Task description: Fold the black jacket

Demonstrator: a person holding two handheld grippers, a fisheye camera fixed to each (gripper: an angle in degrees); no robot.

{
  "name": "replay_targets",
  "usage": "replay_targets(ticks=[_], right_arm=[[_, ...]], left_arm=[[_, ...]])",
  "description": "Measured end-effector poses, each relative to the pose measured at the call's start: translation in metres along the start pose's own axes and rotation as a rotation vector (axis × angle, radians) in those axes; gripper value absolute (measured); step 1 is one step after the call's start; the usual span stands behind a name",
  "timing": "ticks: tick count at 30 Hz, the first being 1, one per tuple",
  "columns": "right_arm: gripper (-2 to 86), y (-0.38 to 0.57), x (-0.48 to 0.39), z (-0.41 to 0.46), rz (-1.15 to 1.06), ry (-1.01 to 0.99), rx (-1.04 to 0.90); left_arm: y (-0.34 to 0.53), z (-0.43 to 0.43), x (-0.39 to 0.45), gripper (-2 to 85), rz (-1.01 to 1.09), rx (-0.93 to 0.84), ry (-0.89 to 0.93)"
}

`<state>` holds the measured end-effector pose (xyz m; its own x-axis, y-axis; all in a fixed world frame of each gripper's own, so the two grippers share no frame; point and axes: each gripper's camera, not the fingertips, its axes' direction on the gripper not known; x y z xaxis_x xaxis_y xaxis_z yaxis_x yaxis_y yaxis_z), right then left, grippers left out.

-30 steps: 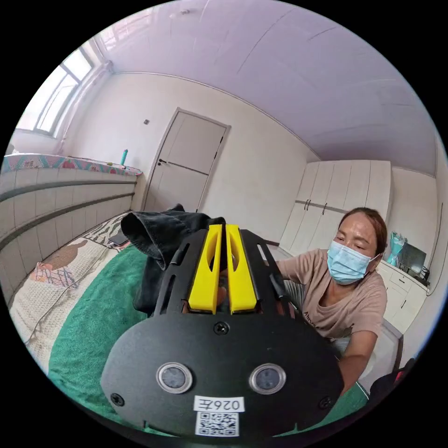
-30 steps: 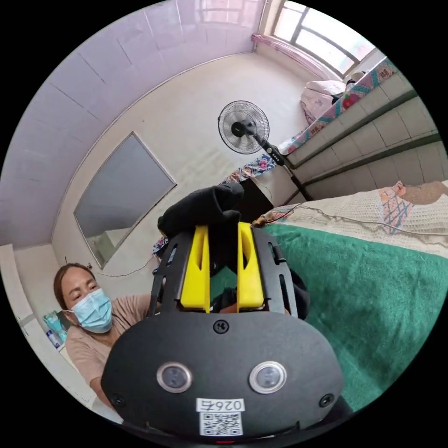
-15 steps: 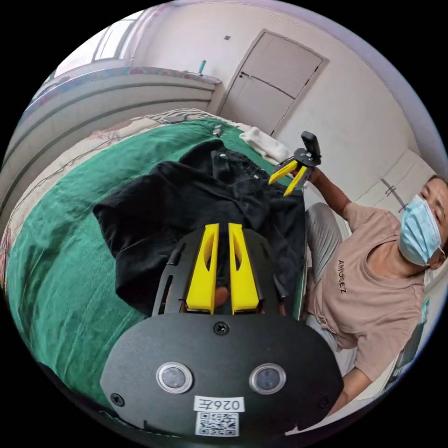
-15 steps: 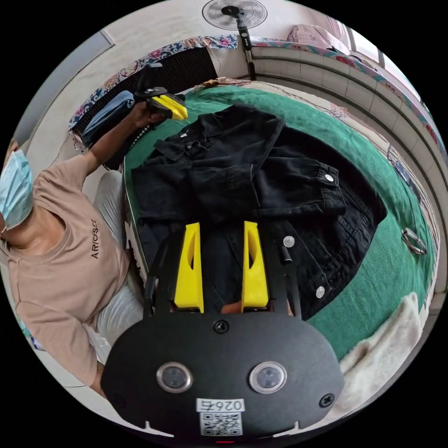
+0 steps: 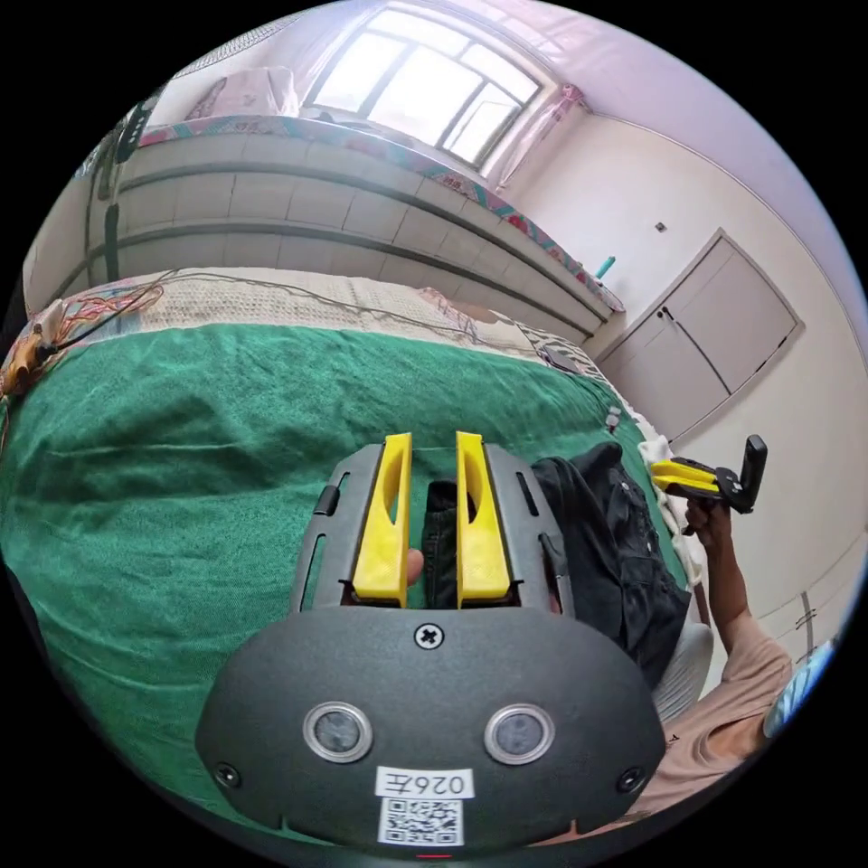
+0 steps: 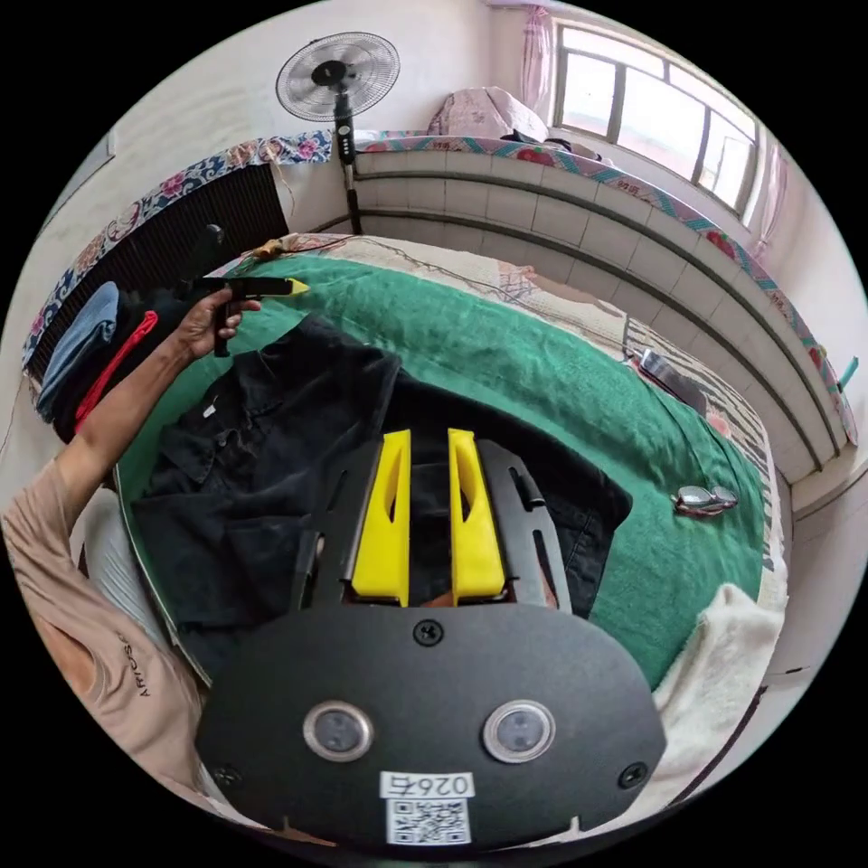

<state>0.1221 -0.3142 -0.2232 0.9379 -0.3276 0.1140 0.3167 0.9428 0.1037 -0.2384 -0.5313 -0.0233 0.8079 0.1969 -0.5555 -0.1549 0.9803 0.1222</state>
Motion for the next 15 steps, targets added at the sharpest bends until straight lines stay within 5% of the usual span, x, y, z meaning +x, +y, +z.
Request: replay_targets(ticks=[3, 6, 10, 15], right_arm=[[9.6, -0.034, 0.053, 0.038, 0.165, 0.057, -0.008], [4.9, -0.043, 0.087, 0.100, 0.226, -0.138, -0.239], [-0.8, -0.008, 0.055, 0.055, -0.068, -0.136, -0.073], [0.8, 0.040, 0.060, -0.005, -0.075, 0.105, 0.157]], left_arm=[[-0.016, 0.043, -0.008, 17.9, -0.030, -0.182, 0.223], [-0.010, 0.060, 0.024, 7.0, 0.175, -0.295, 0.169], [0.038, -0.013, 0.072, 0.5, 0.543, 0.096, 0.044], [0.060, -0.052, 0.060, 3.9, 0.495, 0.312, -0.088]])
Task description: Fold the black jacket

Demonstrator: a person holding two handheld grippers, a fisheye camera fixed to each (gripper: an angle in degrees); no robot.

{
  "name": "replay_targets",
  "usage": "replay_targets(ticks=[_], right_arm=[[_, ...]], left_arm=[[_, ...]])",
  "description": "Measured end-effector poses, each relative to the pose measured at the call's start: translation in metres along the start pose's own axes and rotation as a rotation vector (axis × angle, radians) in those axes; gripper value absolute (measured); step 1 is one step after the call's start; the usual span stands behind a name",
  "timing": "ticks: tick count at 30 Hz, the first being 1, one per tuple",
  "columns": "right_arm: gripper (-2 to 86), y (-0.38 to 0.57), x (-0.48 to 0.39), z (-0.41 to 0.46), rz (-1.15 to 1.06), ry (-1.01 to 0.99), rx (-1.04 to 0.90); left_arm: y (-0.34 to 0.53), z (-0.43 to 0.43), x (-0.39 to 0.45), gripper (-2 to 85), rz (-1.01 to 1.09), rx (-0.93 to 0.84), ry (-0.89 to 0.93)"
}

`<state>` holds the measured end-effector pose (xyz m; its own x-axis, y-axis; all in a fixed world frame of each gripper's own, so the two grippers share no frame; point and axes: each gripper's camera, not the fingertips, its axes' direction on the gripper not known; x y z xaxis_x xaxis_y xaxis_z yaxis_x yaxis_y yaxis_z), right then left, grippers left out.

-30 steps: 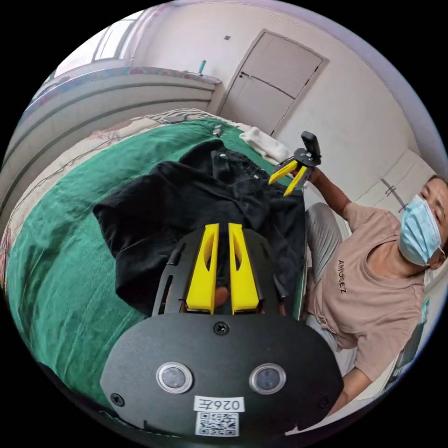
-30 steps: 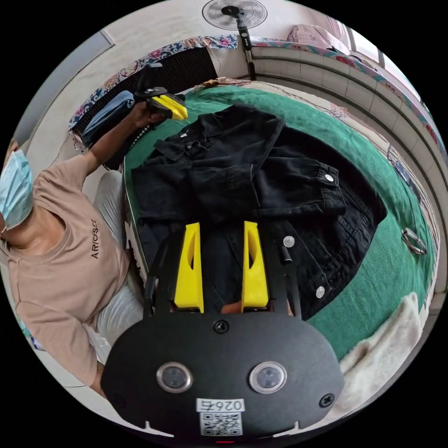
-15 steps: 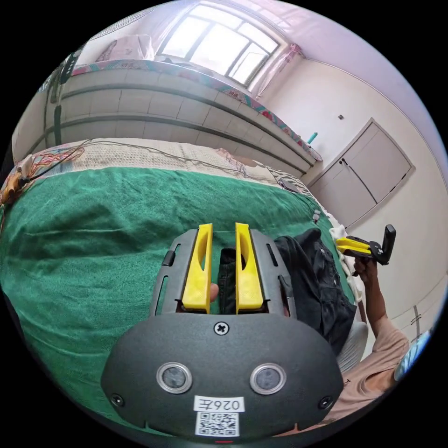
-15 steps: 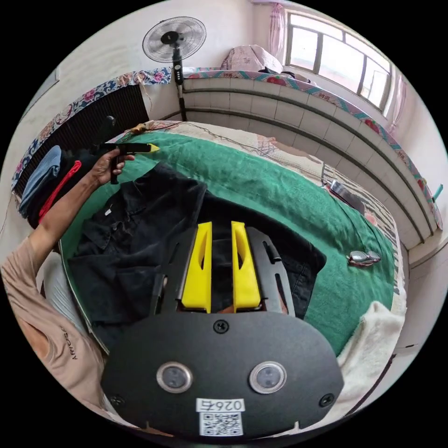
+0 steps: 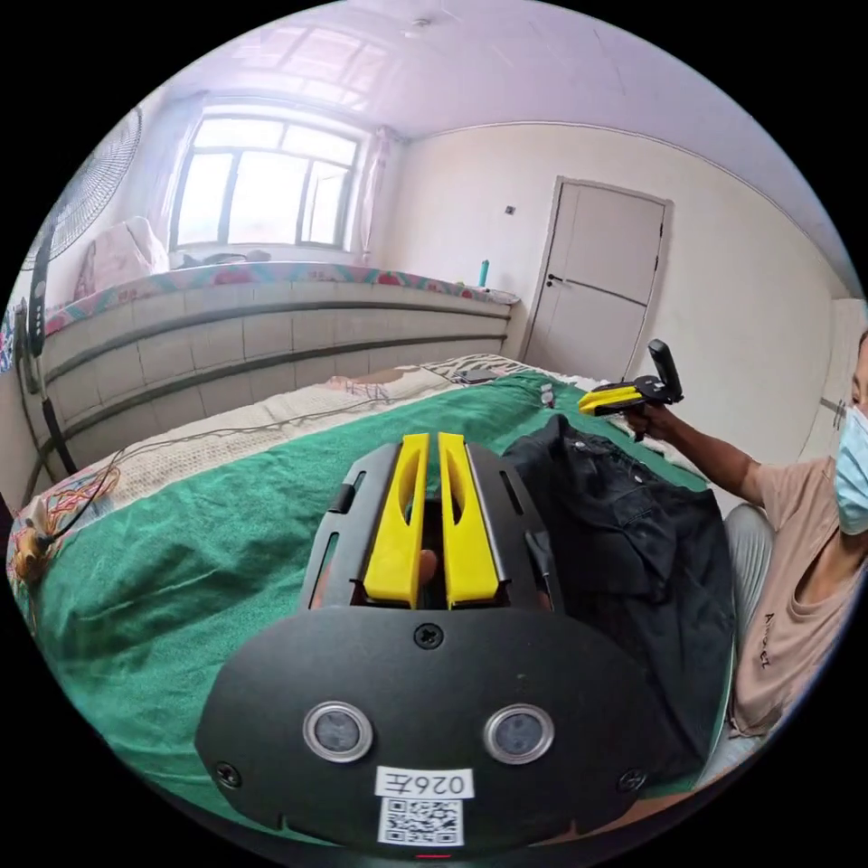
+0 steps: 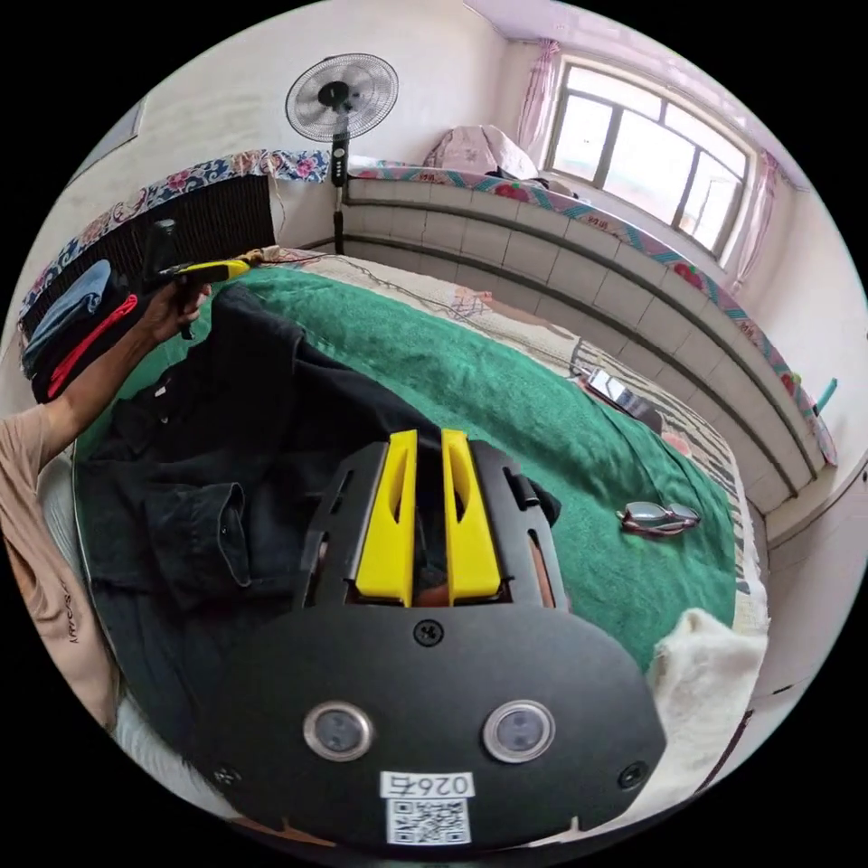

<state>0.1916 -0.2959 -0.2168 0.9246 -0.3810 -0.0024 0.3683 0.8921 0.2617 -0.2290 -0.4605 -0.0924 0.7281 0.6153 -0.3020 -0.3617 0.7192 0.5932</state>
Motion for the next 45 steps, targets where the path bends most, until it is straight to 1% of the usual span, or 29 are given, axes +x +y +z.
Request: replay_targets(ticks=[1, 3, 4, 6, 7, 8, 9, 10, 11, 12, 13, 14, 16, 19, 21, 25, 26, 27, 28, 29, 30, 32, 35, 37, 38, 40, 42, 44, 45], right_arm=[[1.7, -0.001, 0.014, -0.001, 0.054, 0.025, 0.004], [4.8, -0.004, 0.041, 0.009, 0.172, 0.016, -0.018], [8.6, -0.005, 0.062, 0.021, 0.276, -0.009, -0.047], [15.1, -0.001, 0.091, 0.047, 0.429, -0.088, -0.120], [15.5, 0.004, 0.104, 0.070, 0.509, -0.156, -0.190], [12.7, 0.010, 0.108, 0.093, 0.535, -0.212, -0.298], [9.8, 0.011, 0.106, 0.094, 0.526, -0.155, -0.301], [5.4, 0.006, 0.096, 0.081, 0.454, -0.047, -0.266], [2.5, 0.000, 0.084, 0.060, 0.376, -0.031, -0.186], [2.3, 0.000, 0.077, 0.046, 0.319, -0.017, -0.117], [1.8, 0.003, 0.065, 0.020, 0.224, 0.046, 0.000], [1.9, 0.007, 0.062, 0.010, 0.186, 0.126, 0.032], [1.6, 0.011, 0.074, 0.014, 0.219, 0.115, -0.002], [3.0, 0.018, 0.094, 0.023, 0.335, 0.142, -0.038], [4.2, 0.024, 0.100, 0.022, 0.395, 0.095, -0.003], [5.3, 0.025, 0.086, 0.035, 0.374, -0.006, 0.006], [6.2, 0.022, 0.081, 0.044, 0.358, -0.022, -0.012], [6.8, 0.019, 0.079, 0.049, 0.351, -0.034, -0.019], [8.3, 0.014, 0.077, 0.059, 0.337, -0.064, -0.033], [10.1, 0.009, 0.077, 0.073, 0.338, -0.095, -0.064], [9.0, 0.007, 0.078, 0.082, 0.339, -0.116, -0.092], [2.9, 0.001, 0.075, 0.127, 0.255, -0.251, -0.358], [-0.8, -0.003, 0.073, 0.106, 0.215, -0.167, -0.230], [-1.0, 0.000, 0.072, 0.102, 0.237, -0.113, -0.213], [-1.0, 0.004, 0.071, 0.102, 0.267, 0.051, -0.241], [-1.0, 0.010, 0.064, 0.097, 0.272, 0.231, -0.244], [-1.1, 0.013, 0.052, 0.082, 0.254, 0.208, -0.183], [-1.2, 0.016, 0.029, 0.062, 0.227, 0.061, -0.086], [-1.2, 0.016, 0.022, 0.058, 0.213, 0.016, -0.068]], left_arm=[[0.001, 0.003, -0.008, 7.7, -0.031, -0.028, 0.005], [0.002, 0.018, -0.023, 9.8, -0.099, -0.103, 0.084], [0.005, 0.033, -0.030, 11.6, -0.136, -0.163, 0.137], [0.008, 0.061, -0.034, 12.9, -0.163, -0.283, 0.134], [0.011, 0.086, -0.029, 11.1, -0.140, -0.442, 0.134], [0.011, 0.106, -0.019, 7.0, -0.087, -0.624, 0.137], [0.008, 0.105, -0.009, 5.5, -0.029, -0.616, 0.100], [0.002, 0.088, 0.014, 2.6, 0.137, -0.517, 0.026], [0.000, 0.062, 0.029, 2.0, 0.225, -0.374, -0.012], [0.002, 0.051, 0.030, 1.6, 0.232, -0.309, -0.035], [0.007, 0.039, 0.022, 1.4, 0.192, -0.232, -0.061], [0.013, 0.036, 0.006, 1.2, 0.104, -0.210, -0.033], [0.020, 0.035, -0.016, 1.1, -0.041, -0.203, -0.026], [0.030, 0.027, -0.028, 3.9, -0.126, -0.154, -0.059], [0.033, 0.028, -0.029, 6.6, -0.124, -0.171, -0.021], [0.030, 0.060, -0.029, 12.4, -0.111, -0.336, -0.028], [0.028, 0.072, -0.029, 15.3, -0.111, -0.386, -0.012], [0.027, 0.078, -0.029, 15.7, -0.107, -0.416, 0.007], [0.027, 0.093, -0.027, 16.6, -0.092, -0.497, 0.047], [0.028, 0.108, -0.023, 12.8, -0.062, -0.594, 0.108], [0.028, 0.114, -0.020, 10.9, -0.051, -0.629, 0.116], [0.020, 0.108, -0.003, 4.6, 0.066, -0.604, 0.037], [0.018, 0.092, 0.000, 3.5, 0.106, -0.519, 0.001], [0.023, 0.088, -0.007, 4.3, 0.073, -0.504, -0.017], [0.026, 0.082, -0.014, 4.4, 0.027, -0.505, -0.058], [0.030, 0.064, -0.022, 3.6, -0.029, -0.458, -0.128], [0.034, 0.040, -0.023, 1.2, -0.068, -0.394, -0.136], [0.040, 0.014, -0.015, -0.5, -0.072, -0.295, -0.037], [0.042, 0.011, -0.013, -0.6, -0.080, -0.285, -0.019]])
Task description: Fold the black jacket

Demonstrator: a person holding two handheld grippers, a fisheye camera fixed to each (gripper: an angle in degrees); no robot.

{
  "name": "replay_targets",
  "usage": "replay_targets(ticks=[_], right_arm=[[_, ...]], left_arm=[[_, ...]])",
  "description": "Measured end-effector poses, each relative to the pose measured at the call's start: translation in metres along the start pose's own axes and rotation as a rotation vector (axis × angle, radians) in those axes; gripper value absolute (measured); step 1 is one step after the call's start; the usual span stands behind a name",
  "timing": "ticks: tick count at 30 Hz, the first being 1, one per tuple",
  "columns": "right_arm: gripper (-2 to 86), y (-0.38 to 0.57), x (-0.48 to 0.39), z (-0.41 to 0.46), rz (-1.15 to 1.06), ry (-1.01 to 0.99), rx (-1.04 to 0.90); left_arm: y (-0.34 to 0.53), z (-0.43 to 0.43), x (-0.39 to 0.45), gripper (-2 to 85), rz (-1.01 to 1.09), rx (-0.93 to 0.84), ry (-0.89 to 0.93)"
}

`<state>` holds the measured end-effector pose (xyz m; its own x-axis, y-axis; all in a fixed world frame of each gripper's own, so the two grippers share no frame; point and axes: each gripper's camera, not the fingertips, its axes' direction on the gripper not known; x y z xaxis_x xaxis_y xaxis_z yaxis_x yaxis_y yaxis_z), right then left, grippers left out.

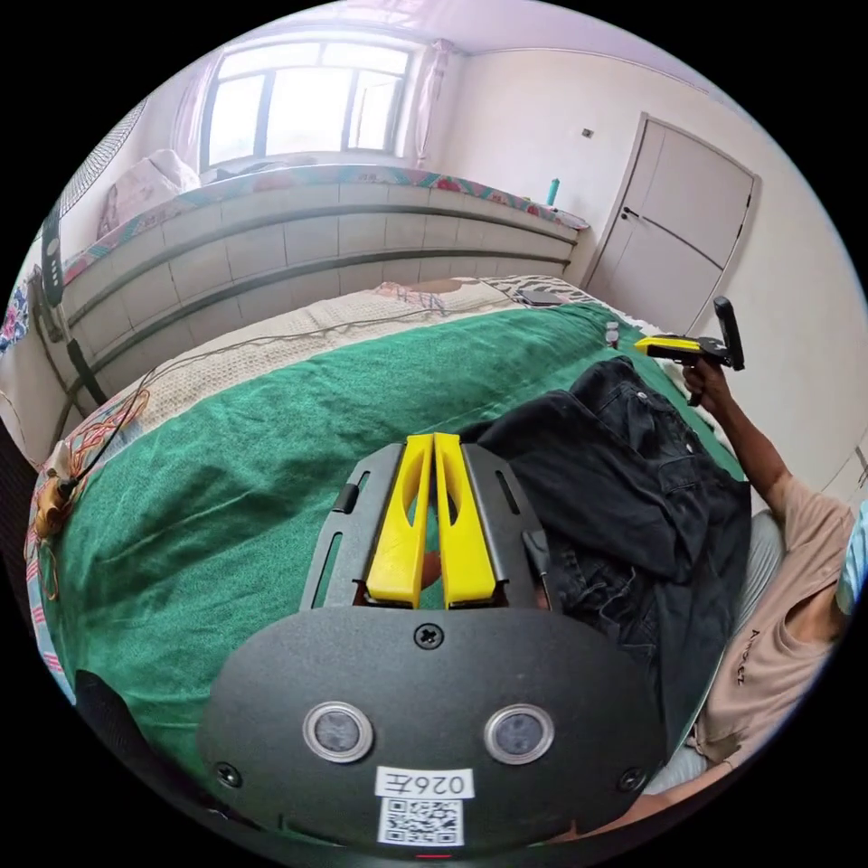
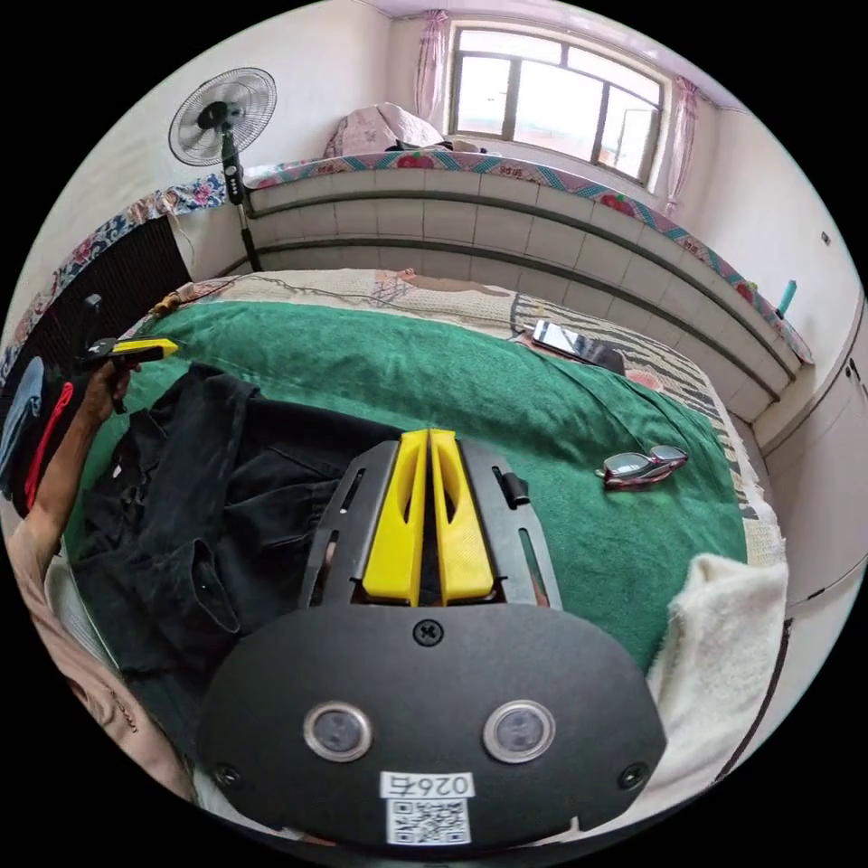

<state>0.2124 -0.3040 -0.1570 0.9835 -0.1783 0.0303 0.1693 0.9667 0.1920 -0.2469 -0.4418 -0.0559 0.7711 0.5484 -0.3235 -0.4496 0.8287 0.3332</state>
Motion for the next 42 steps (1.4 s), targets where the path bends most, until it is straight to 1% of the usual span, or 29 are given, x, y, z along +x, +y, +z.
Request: replay_targets(ticks=[2, 3, 4, 5, 6, 7, 8, 9, 10, 11, 13, 14, 16, 18, 19, 20, 21, 23, 24, 27, 29, 31, 34, 36, 37, 38, 39, 41, 42], right_arm=[[-0.8, 0.008, -0.032, -0.011, -0.097, -0.173, 0.018], [-0.7, 0.010, -0.040, -0.011, -0.120, -0.210, 0.006], [-0.4, 0.014, -0.056, -0.011, -0.165, -0.276, -0.022], [0.2, 0.019, -0.073, -0.010, -0.208, -0.339, -0.045], [0.5, 0.021, -0.080, -0.008, -0.227, -0.370, -0.061], [3.0, 0.026, -0.095, -0.004, -0.265, -0.426, -0.110], [5.4, 0.030, -0.108, 0.002, -0.294, -0.469, -0.182], [6.6, 0.033, -0.114, 0.005, -0.311, -0.497, -0.220], [8.3, 0.040, -0.125, 0.009, -0.338, -0.540, -0.284], [9.4, 0.048, -0.134, 0.012, -0.356, -0.558, -0.333], [8.0, 0.059, -0.148, 0.010, -0.398, -0.527, -0.376], [6.6, 0.067, -0.157, 0.006, -0.434, -0.484, -0.377], [4.5, 0.076, -0.170, -0.003, -0.477, -0.420, -0.347], [2.5, 0.084, -0.181, -0.013, -0.504, -0.409, -0.316], [1.3, 0.091, -0.189, -0.019, -0.526, -0.447, -0.311], [0.4, 0.101, -0.198, -0.023, -0.560, -0.516, -0.329], [0.1, 0.107, -0.203, -0.024, -0.581, -0.551, -0.350], [-0.8, 0.137, -0.221, -0.029, -0.647, -0.647, -0.470], [-0.8, 0.146, -0.225, -0.032, -0.666, -0.656, -0.491], [-0.8, 0.179, -0.231, -0.055, -0.705, -0.616, -0.486], [-1.2, 0.189, -0.227, -0.072, -0.668, -0.545, -0.418], [-1.5, 0.189, -0.224, -0.081, -0.658, -0.526, -0.356], [-1.5, 0.175, -0.225, -0.080, -0.628, -0.457, -0.250], [-1.3, 0.160, -0.232, -0.070, -0.628, -0.431, -0.211], [-1.2, 0.146, -0.238, -0.058, -0.631, -0.413, -0.203], [-1.1, 0.132, -0.244, -0.045, -0.630, -0.393, -0.207], [-1.0, 0.124, -0.247, -0.037, -0.630, -0.384, -0.211], [-0.9, 0.091, -0.259, -0.003, -0.616, -0.361, -0.221], [-0.9, 0.082, -0.261, 0.005, -0.601, -0.355, -0.220]], left_arm=[[0.004, 0.006, 0.009, -0.9, 0.026, -0.035, 0.007], [0.003, 0.012, 0.010, -0.9, 0.038, -0.060, -0.008], [0.003, 0.029, 0.011, -0.9, 0.050, -0.132, -0.056], [0.004, 0.051, 0.006, -1.0, 0.060, -0.258, -0.131], [0.005, 0.061, 0.000, -1.0, 0.049, -0.321, -0.154], [0.005, 0.058, -0.013, -0.9, -0.018, -0.283, -0.090], [0.006, 0.049, -0.031, -0.9, -0.139, -0.252, 0.005], [0.008, 0.044, -0.038, -0.9, -0.191, -0.232, 0.032], [0.015, 0.034, -0.048, -0.9, -0.264, -0.198, 0.009], [0.023, 0.023, -0.050, -1.0, -0.288, -0.187, -0.042], [0.035, 0.007, -0.041, -1.0, -0.259, -0.128, -0.039], [0.043, -0.003, -0.031, -1.0, -0.218, -0.072, 0.009], [0.053, -0.010, -0.014, -1.0, -0.151, -0.015, 0.087], [0.059, -0.004, 0.001, -1.0, -0.087, -0.091, 0.096], [0.062, 0.007, 0.008, -1.0, -0.062, -0.213, 0.048], [0.067, 0.012, 0.013, -1.0, -0.041, -0.275, 0.005], [0.069, 0.010, 0.015, -1.0, -0.040, -0.262, 0.000], [0.072, -0.005, 0.018, -1.0, -0.073, -0.211, 0.045], [0.072, -0.009, 0.019, -1.0, -0.074, -0.204, 0.058], [0.072, -0.029, 0.041, -1.0, -0.041, -0.144, 0.030], [0.071, -0.038, 0.063, -1.0, 0.000, -0.119, 0.027], [0.072, -0.039, 0.076, -1.0, 0.022, -0.110, 0.015], [0.074, -0.028, 0.082, -1.0, 0.069, -0.151, -0.095], [0.078, -0.009, 0.072, -0.9, 0.082, -0.244, -0.160], [0.085, 0.006, 0.059, -0.9, 0.061, -0.343, -0.211], [0.093, 0.013, 0.046, -0.9, 0.059, -0.375, -0.167], [0.097, 0.009, 0.040, -0.8, 0.037, -0.327, -0.127], [0.108, 0.000, 0.019, -0.8, -0.088, -0.256, 0.011], [0.109, -0.002, 0.018, -0.9, -0.095, -0.242, 0.019]])
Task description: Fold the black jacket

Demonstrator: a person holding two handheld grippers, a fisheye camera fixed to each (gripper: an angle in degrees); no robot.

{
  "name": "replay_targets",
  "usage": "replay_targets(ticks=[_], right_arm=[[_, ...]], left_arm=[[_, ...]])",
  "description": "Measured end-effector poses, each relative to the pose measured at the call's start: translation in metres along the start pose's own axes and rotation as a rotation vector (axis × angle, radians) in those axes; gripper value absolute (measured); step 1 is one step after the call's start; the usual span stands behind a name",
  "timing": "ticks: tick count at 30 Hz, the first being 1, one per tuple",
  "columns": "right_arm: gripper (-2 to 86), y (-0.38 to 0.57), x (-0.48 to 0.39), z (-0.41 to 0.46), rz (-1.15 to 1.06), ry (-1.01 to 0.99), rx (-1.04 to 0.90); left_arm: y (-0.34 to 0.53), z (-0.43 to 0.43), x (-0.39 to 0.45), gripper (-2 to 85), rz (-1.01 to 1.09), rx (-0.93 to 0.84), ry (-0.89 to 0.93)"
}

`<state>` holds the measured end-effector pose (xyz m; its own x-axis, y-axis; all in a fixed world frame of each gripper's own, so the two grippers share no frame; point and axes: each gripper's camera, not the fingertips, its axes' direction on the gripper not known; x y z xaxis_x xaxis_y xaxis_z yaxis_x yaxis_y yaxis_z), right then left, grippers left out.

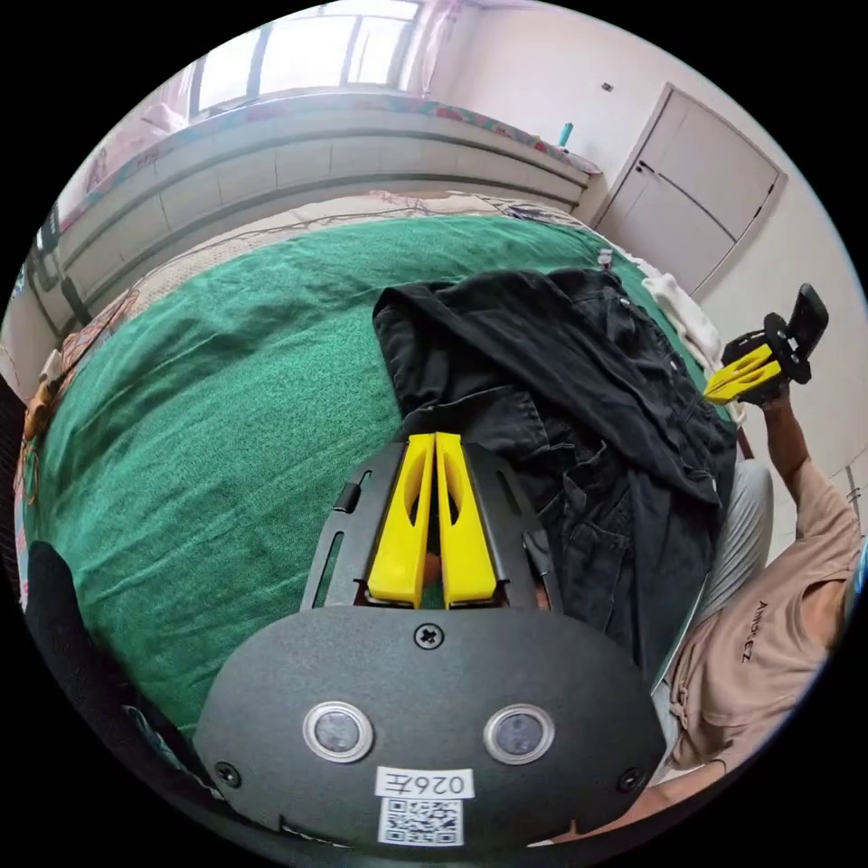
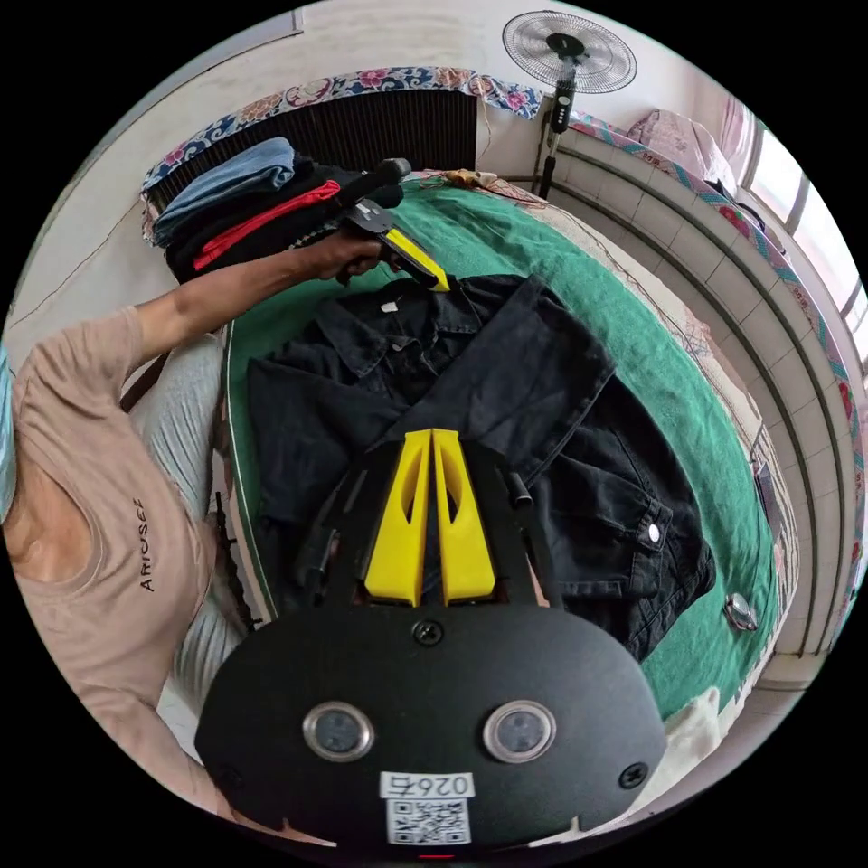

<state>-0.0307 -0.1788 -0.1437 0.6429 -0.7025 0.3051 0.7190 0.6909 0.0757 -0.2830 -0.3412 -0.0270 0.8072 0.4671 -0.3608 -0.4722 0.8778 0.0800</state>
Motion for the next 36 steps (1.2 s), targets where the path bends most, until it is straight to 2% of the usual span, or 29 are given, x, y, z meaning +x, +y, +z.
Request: replay_targets(ticks=[4, 7, 9, 11, 13, 14, 16, 17, 19, 23, 26, 29, 31, 32, 34, 36], right_arm=[[-0.7, -0.065, 0.036, 0.042, 0.074, 0.074, 0.023], [-0.3, -0.107, 0.062, 0.068, 0.162, 0.047, 0.070], [0.6, -0.127, 0.078, 0.082, 0.217, -0.003, 0.098], [5.0, -0.150, 0.097, 0.099, 0.275, 0.029, 0.123], [7.7, -0.164, 0.115, 0.115, 0.328, 0.037, 0.107], [8.0, -0.171, 0.126, 0.128, 0.349, -0.008, 0.085], [0.6, -0.181, 0.140, 0.153, 0.345, -0.131, -0.034], [-0.2, -0.181, 0.144, 0.153, 0.362, -0.108, -0.008], [-0.8, -0.177, 0.147, 0.143, 0.379, -0.039, 0.092], [-1.0, -0.158, 0.154, 0.137, 0.449, 0.120, 0.104], [-1.0, -0.129, 0.143, 0.110, 0.395, 0.022, 0.177], [-1.0, -0.094, 0.116, 0.088, 0.326, -0.037, 0.182], [-0.9, -0.072, 0.096, 0.083, 0.297, -0.046, 0.145], [-0.9, -0.057, 0.082, 0.081, 0.281, -0.051, 0.110], [-0.9, -0.033, 0.059, 0.076, 0.266, -0.043, 0.079], [-0.9, -0.012, 0.036, 0.063, 0.237, -0.020, 0.056]], left_arm=[[0.000, -0.022, 0.002, -0.7, -0.022, 0.181, -0.058], [-0.022, -0.019, -0.002, 0.3, -0.036, 0.205, -0.123], [-0.034, -0.008, -0.008, 4.5, -0.066, 0.197, -0.139], [-0.048, 0.017, -0.019, 9.9, -0.093, 0.128, -0.035], [-0.055, 0.041, -0.021, 10.4, -0.063, 0.037, 0.037], [-0.058, 0.055, -0.019, 7.2, -0.059, -0.035, 0.005], [-0.056, 0.051, -0.015, 3.5, -0.029, 0.015, 0.001], [-0.055, 0.052, -0.016, 2.2, -0.034, 0.028, 0.001], [-0.052, 0.057, -0.020, 1.4, -0.067, 0.033, 0.045], [-0.042, 0.052, -0.010, 0.5, -0.096, 0.090, 0.022], [-0.034, 0.033, 0.014, -0.6, -0.076, 0.238, -0.050], [-0.039, 0.033, 0.052, -0.9, 0.106, 0.330, 0.043], [-0.048, 0.056, 0.070, -0.9, 0.179, 0.226, 0.025], [-0.054, 0.082, 0.075, -0.9, 0.156, 0.095, -0.059], [-0.056, 0.112, 0.077, -0.9, 0.110, -0.043, -0.125], [-0.049, 0.100, 0.088, -0.9, 0.070, 0.014, -0.141]])
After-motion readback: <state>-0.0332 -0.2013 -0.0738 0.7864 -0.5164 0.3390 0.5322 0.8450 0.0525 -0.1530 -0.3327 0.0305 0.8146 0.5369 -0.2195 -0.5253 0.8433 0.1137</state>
